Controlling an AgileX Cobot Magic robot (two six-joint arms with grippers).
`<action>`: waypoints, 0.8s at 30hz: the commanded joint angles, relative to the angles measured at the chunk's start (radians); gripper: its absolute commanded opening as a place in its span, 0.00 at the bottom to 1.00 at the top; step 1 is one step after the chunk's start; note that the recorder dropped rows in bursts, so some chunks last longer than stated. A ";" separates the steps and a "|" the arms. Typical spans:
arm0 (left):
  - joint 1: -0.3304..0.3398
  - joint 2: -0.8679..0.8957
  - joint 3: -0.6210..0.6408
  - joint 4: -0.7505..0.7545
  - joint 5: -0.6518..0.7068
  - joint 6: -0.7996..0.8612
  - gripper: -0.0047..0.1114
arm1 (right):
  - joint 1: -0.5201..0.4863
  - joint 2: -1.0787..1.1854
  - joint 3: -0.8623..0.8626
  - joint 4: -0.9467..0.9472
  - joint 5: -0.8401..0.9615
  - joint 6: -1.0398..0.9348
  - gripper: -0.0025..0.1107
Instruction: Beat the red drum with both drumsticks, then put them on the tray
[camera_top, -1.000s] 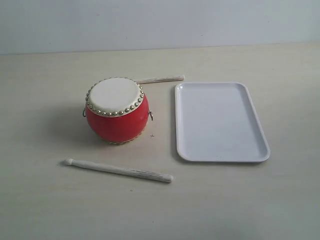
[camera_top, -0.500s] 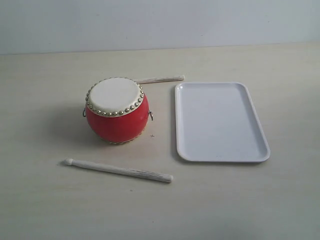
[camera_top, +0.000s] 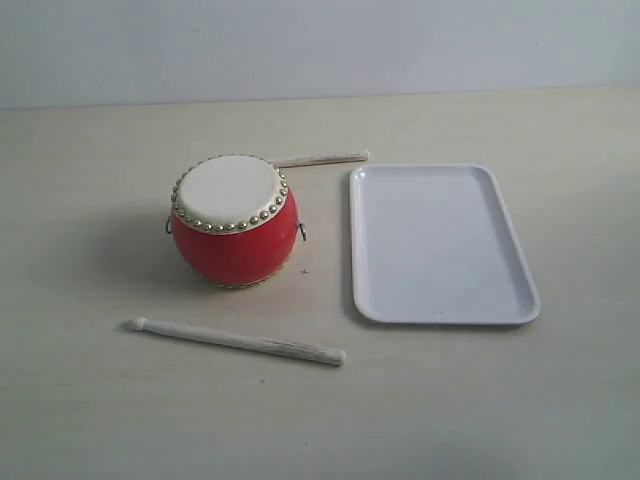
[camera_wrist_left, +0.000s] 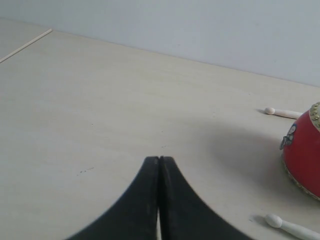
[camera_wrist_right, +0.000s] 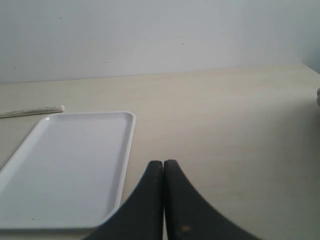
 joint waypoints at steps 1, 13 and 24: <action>0.001 -0.005 0.004 0.001 -0.007 -0.005 0.04 | -0.006 -0.005 0.004 0.000 -0.016 0.000 0.02; 0.001 -0.005 0.004 0.001 -0.007 -0.005 0.04 | -0.006 -0.005 0.004 0.000 -0.016 0.000 0.02; 0.001 -0.005 0.004 0.001 -0.007 -0.005 0.04 | -0.006 -0.005 0.004 -0.009 -0.105 0.000 0.02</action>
